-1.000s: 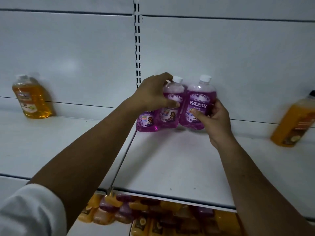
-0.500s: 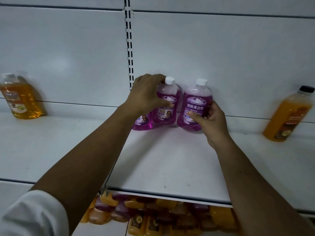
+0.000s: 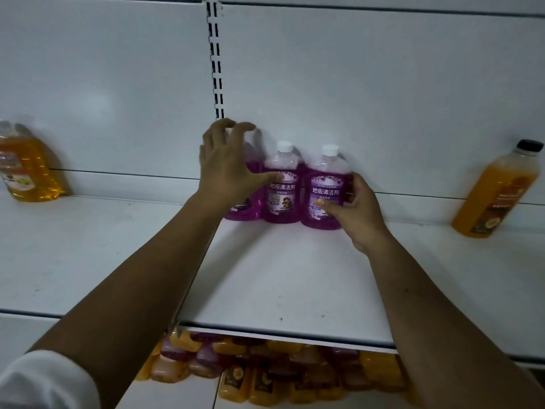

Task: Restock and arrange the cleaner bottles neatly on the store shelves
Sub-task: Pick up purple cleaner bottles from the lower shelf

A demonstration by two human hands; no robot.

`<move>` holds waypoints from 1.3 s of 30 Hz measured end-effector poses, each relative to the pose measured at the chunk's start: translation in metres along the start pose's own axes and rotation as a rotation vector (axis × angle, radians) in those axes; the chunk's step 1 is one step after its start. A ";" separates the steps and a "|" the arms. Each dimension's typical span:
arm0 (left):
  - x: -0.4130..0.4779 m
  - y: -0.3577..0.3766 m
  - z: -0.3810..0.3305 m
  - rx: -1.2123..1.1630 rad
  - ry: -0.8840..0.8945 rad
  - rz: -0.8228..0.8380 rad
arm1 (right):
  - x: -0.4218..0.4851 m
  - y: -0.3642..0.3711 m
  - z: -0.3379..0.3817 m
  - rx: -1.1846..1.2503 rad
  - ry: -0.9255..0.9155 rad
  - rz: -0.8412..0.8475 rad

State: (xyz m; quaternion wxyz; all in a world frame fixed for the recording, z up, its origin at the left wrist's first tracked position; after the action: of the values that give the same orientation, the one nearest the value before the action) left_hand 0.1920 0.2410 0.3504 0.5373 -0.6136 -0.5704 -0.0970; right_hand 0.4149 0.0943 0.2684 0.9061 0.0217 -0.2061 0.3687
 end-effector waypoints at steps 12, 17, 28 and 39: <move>-0.015 0.020 0.015 -0.227 -0.146 0.022 | 0.002 -0.003 0.002 -0.063 -0.092 -0.013; -0.018 0.023 0.018 -0.247 -0.135 0.007 | 0.005 -0.002 0.000 -0.132 -0.114 -0.025; -0.035 0.021 0.009 -0.109 -0.097 -0.025 | 0.007 -0.004 -0.008 -0.296 -0.159 -0.094; -0.039 0.021 0.011 -0.179 -0.120 0.039 | 0.002 -0.007 -0.013 -0.314 -0.099 -0.132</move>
State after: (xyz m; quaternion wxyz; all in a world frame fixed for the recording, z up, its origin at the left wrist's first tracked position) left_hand 0.1906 0.2307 0.3065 0.4469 -0.6748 -0.5787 -0.1000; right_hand 0.4256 0.0931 0.2586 0.9093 -0.0887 -0.3037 0.2702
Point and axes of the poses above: each hand's wrist, its own x-axis towards the middle knuckle, its own y-axis out of the palm, z = x × y, the point moved 8 cm from there along x, towards the middle knuckle, and after that the axes turned 4 degrees about -z, right-handed, at the moved point
